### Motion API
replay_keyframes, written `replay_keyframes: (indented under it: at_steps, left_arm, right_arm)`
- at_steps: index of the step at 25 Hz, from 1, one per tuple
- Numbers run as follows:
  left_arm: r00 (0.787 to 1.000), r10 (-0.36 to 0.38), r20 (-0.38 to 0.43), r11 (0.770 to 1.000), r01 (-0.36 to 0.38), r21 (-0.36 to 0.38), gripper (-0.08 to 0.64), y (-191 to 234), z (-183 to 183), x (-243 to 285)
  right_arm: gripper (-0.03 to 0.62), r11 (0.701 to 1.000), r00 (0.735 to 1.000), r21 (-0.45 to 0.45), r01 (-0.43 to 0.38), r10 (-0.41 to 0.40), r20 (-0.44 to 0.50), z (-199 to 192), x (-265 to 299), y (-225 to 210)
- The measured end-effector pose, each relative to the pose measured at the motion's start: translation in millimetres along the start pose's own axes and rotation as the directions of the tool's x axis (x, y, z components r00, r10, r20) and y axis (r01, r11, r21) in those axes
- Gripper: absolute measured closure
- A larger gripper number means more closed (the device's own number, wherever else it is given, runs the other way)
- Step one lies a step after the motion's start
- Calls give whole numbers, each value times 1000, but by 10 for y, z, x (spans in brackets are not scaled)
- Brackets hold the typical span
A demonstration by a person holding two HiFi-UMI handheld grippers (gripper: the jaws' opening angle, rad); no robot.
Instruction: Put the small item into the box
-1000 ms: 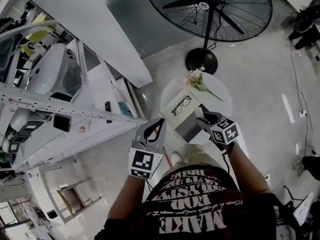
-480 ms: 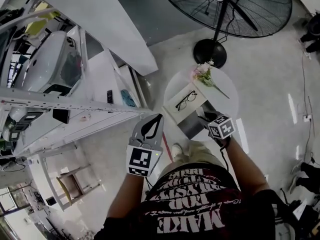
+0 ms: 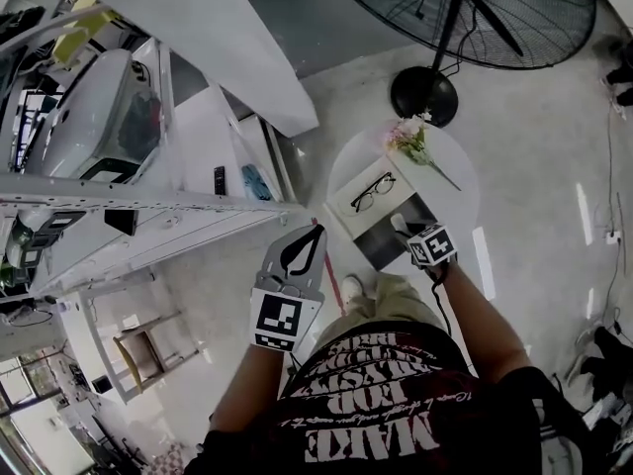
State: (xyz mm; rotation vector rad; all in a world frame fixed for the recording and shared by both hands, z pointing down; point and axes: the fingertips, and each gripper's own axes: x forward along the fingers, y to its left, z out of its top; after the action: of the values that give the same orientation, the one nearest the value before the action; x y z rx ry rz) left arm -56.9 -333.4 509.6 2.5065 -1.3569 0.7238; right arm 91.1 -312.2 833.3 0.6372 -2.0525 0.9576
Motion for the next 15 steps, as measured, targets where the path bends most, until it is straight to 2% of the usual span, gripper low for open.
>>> replay_keyframes:
  at_steps: [5, 6, 7, 8, 13, 15]
  left_arm:
    - [1000, 8, -22, 1000, -8, 10, 560, 9, -71, -110]
    - [1000, 8, -25, 1000, -8, 11, 560, 9, -88, -132]
    - [1000, 7, -27, 1000, -7, 12, 560, 5, -107, -157]
    - [1000, 6, -28, 1000, -6, 14, 560, -1, -123, -182]
    - [1000, -6, -3, 1000, 6, 26, 560, -35, -119, -298]
    - [1000, -18, 14, 1000, 18, 25, 560, -58, -101, -339]
  right_arm:
    - [424, 998, 998, -53, 36, -38, -43, -92, 192, -47]
    - [369, 996, 998, -73, 49, -52, -47, -103, 208, -50]
    - [270, 994, 997, -92, 55, -60, -52, -118, 221, -37]
    - [215, 993, 996, -106, 58, -64, -55, -132, 225, -16]
    - [202, 989, 994, -98, 112, -112, 10, -83, 10, 48]
    - [216, 990, 993, -82, 113, -109, 49, -44, -141, 121]
